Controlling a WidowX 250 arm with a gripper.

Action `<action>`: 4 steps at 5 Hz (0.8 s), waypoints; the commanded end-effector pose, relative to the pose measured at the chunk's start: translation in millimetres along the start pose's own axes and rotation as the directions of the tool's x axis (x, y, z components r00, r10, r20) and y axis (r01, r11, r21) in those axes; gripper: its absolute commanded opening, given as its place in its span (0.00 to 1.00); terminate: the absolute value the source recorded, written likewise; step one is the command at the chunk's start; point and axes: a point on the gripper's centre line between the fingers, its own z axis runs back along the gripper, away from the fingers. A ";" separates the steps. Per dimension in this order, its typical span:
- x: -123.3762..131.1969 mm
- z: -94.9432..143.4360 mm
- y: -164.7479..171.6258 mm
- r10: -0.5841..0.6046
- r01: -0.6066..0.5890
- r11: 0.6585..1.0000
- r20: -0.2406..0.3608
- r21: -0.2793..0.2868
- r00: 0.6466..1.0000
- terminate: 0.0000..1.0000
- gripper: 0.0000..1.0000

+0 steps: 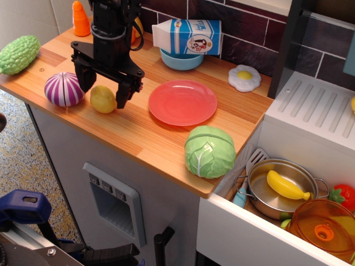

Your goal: Put potato on plate

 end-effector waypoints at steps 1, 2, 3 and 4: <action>8.1 7.2 5.9 0.026 -0.025 1.000 0.097 -0.013 0.995 0.00 1.00; 13.2 -3.0 7.1 0.020 -0.017 0.999 0.103 -0.034 0.995 0.00 1.00; 16.0 -11.6 7.6 0.024 -0.018 0.998 0.099 -0.062 0.995 0.00 1.00; 17.5 -16.9 6.7 0.028 -0.022 0.997 0.071 -0.079 0.997 0.00 1.00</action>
